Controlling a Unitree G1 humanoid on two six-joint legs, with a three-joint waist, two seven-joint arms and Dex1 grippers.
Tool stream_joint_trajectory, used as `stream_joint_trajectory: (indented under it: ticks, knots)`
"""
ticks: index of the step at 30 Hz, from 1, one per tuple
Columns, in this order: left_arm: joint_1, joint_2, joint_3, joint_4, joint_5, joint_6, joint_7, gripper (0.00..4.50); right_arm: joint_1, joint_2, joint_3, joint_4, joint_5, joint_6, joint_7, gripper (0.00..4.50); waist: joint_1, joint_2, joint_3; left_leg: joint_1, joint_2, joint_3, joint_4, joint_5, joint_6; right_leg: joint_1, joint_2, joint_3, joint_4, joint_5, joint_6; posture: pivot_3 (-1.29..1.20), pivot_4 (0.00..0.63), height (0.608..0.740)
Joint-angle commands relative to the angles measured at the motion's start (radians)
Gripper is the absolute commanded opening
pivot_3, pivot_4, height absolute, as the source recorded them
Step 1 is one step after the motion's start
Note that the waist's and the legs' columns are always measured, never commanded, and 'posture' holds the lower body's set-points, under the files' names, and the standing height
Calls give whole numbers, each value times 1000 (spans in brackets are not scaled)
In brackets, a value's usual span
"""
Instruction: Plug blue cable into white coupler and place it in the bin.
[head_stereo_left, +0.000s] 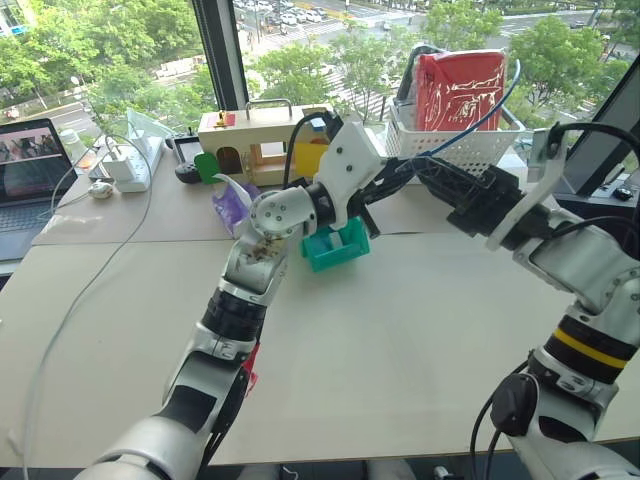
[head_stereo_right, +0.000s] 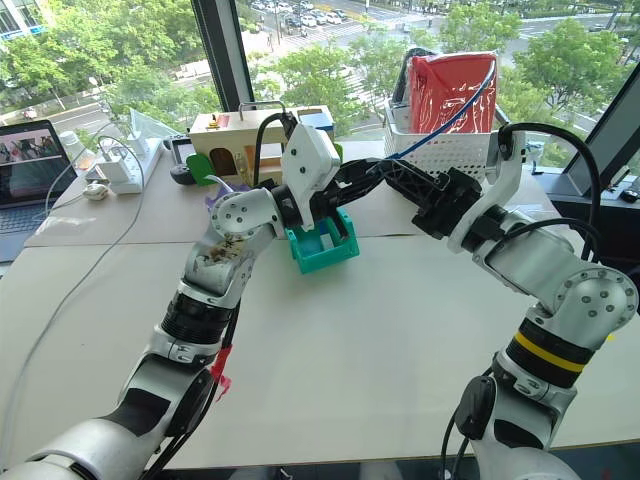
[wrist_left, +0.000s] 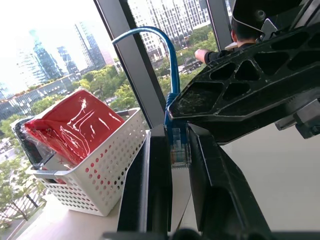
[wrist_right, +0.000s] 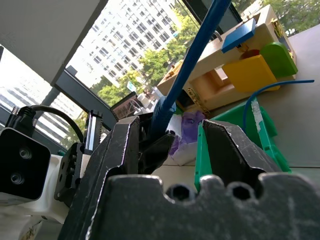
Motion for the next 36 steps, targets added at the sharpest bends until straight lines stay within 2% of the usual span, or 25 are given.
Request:
stream_joint_trajectory:
  ticks: [1,4,6,7,11,15,16,21,24,27,28,31,36]
  knots:
    - [-13,-6,6,-55,-18,-5,3,83,-3,-23,-9,-20,9,-54,-1,28,0,0,0,0,0,0,0,0,0,0,0,0,0,0,0,0,150,740]
    - [-15,-10,10,-53,-22,1,9,83,-4,-19,-1,-21,12,-67,-4,28,0,0,0,0,0,0,0,0,0,0,0,0,0,0,0,0,150,740]
    - [-11,-26,43,-65,-84,26,-1,1084,-6,-19,7,-19,8,-75,-2,0,0,0,0,0,0,0,0,0,0,0,0,0,0,0,0,0,150,740]
    - [-9,-30,56,-73,-113,42,-10,1232,-6,-21,9,-17,7,-78,-1,0,1,0,0,0,0,0,0,0,0,0,0,0,0,0,0,0,150,740]
    - [-11,-5,75,-78,-144,81,-27,2706,-9,-29,17,-9,1,-92,5,0,-1,0,0,0,0,0,0,0,0,0,0,0,0,0,0,0,150,740]
    - [1,149,110,-66,-203,98,-192,4177,-21,-46,13,5,3,-99,10,0,-8,1,0,0,0,0,0,0,0,0,0,0,0,0,0,0,150,740]
    - [4,216,145,-42,-223,105,-237,4484,-23,-55,8,7,7,-99,13,0,-9,1,1,0,0,0,0,0,0,0,0,0,1,0,0,0,150,740]
    - [38,450,266,56,-284,129,-378,4484,-24,-97,5,23,11,-86,50,0,-9,1,1,1,0,0,-1,0,0,-1,0,0,0,0,0,0,150,740]
    - [192,636,321,-32,-435,320,-577,4484,-26,-145,42,21,1,-29,153,0,-13,2,1,1,0,0,-1,-1,2,-1,0,0,1,0,0,0,150,740]
    - [348,766,413,-41,-504,381,-676,4484,-40,-163,70,33,-5,-9,210,0,-23,2,1,0,0,0,-2,-2,4,0,0,0,3,0,0,0,150,740]
    - [393,790,445,-40,-523,394,-691,4484,-42,-166,79,38,-13,-5,227,0,-26,2,1,0,1,0,-2,-3,5,0,0,0,3,0,0,0,150,740]
    - [579,846,476,-39,-455,281,-741,4484,-47,-160,104,55,-46,-4,261,0,-24,1,2,-1,1,0,-2,-3,5,-1,0,0,1,0,0,0,150,740]
    - [777,826,475,-67,-371,123,-721,4484,-55,-151,123,72,-81,-1,298,0,-14,2,2,0,1,0,-2,-3,5,-1,0,0,0,0,-1,0,150,740]
